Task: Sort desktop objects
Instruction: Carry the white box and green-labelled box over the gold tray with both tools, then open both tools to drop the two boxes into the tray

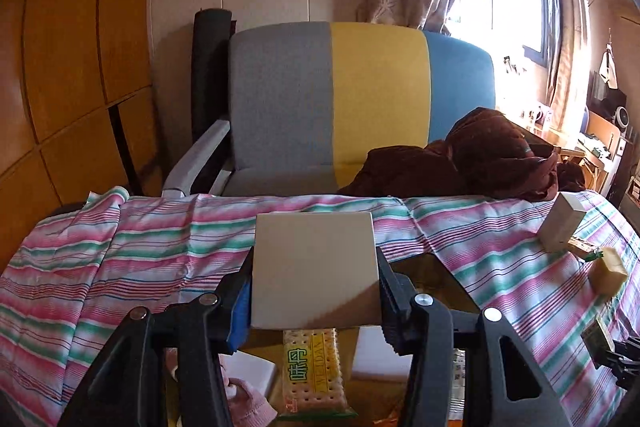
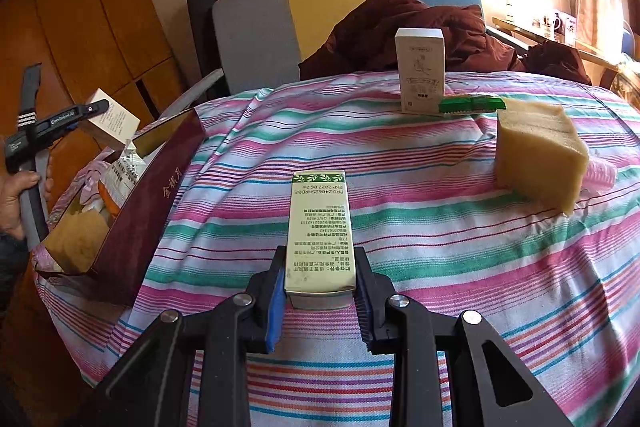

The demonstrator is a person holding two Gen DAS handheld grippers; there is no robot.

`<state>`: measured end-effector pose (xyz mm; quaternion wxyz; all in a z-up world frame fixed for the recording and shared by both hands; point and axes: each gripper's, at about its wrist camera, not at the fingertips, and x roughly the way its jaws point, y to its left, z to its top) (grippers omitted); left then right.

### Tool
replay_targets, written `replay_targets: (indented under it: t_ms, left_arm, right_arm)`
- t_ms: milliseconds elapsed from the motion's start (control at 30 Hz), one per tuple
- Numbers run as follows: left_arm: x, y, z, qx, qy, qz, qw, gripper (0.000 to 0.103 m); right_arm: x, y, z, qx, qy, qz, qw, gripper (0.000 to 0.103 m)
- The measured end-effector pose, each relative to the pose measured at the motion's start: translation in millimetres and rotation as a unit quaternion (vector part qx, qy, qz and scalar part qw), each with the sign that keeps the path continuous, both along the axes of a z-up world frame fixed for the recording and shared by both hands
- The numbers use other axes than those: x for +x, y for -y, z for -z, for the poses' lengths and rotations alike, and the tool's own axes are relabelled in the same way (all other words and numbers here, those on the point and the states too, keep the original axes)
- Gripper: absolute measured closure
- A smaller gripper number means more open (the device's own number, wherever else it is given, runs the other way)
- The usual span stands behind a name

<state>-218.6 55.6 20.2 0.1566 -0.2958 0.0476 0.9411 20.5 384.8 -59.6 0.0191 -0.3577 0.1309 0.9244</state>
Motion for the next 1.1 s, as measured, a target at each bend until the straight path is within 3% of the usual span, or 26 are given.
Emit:
replay_targets:
  t_ms: [367, 533, 700, 867, 1100]
  left_arm:
    - [4.4, -1.2, 25.5, -0.03, 0.058, -0.001, 0.9979, 0.051]
    - [11.1, 10.5, 41.2, -0.021, 0.099, -0.004, 0.9949, 0.051]
    - [11.2, 18.0, 42.8, -0.008, 0.108, -0.008, 0.9941, 0.051]
    - [8.2, 14.3, 44.1, 0.001, 0.131, 0.0, 0.9914, 0.051]
    - [-2.9, 14.5, 54.4, 0.013, 0.171, -0.005, 0.9852, 0.051]
  right_arm:
    - [-33.7, 27.5, -23.9, 0.002, -0.033, -0.054, 0.998, 0.072]
    - [-50.9, 58.0, -34.7, 0.007, -0.043, -0.1, 0.994, 0.072]
    - [-78.7, 92.9, -49.7, -0.004, -0.045, -0.149, 0.988, 0.072]
    - [-127.4, 134.4, -62.9, -0.002, -0.021, -0.19, 0.981, 0.072]
    - [-200.3, 178.2, -61.1, 0.026, 0.046, -0.186, 0.981, 0.072]
